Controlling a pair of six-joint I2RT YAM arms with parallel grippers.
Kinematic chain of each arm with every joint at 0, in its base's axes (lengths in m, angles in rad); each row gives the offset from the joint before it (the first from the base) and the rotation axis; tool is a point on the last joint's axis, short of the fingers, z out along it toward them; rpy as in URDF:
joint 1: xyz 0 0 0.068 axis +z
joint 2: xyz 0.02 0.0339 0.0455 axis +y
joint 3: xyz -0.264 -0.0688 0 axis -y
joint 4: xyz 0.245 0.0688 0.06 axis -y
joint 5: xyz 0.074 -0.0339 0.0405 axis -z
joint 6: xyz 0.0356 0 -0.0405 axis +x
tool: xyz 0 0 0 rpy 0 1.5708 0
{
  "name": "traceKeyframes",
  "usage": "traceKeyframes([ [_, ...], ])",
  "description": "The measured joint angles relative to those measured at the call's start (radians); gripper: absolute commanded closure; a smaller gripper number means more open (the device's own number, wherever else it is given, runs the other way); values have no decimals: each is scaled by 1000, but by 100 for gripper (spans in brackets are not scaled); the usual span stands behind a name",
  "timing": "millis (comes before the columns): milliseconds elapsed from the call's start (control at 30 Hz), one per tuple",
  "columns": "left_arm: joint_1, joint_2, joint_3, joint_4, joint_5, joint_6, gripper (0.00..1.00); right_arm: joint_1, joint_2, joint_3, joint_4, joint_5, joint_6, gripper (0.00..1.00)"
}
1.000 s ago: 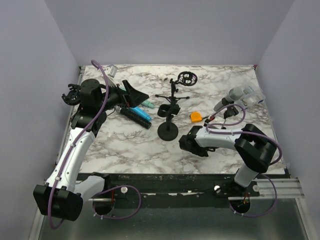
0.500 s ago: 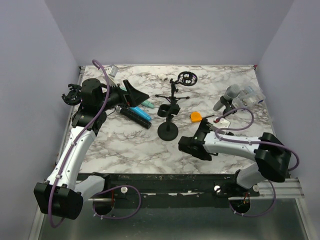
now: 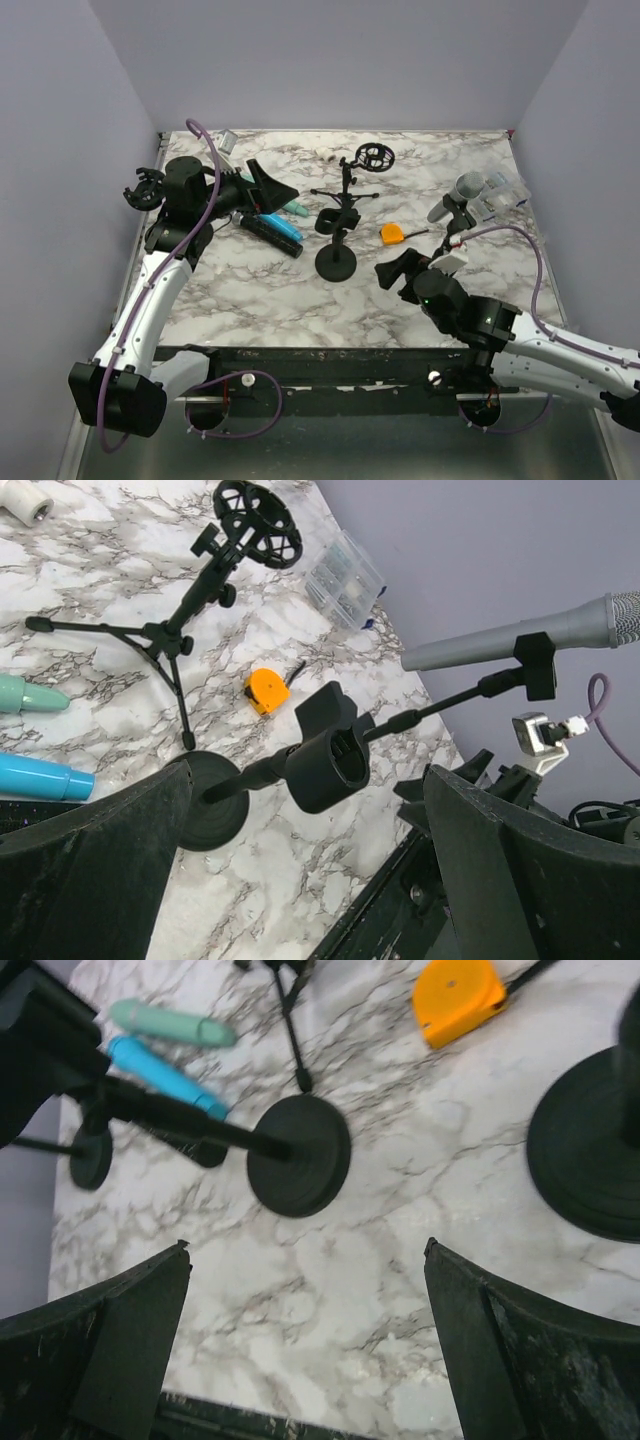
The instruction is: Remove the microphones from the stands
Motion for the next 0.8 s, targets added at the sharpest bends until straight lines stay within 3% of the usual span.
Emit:
traceKeyframes([
  [200, 0, 13, 0, 0, 0, 0, 4, 0, -135, 39, 10, -223, -185, 0],
  [300, 0, 19, 0, 0, 3, 0, 4, 0, -208, 101, -27, -260, -253, 0],
  [567, -39, 25, 0, 0, 15, 32, 1, 0, -199, 406, -214, -163, -387, 0],
  [800, -151, -19, 0, -5, -1, 124, 2, 0, -56, 600, -385, -48, -474, 1],
])
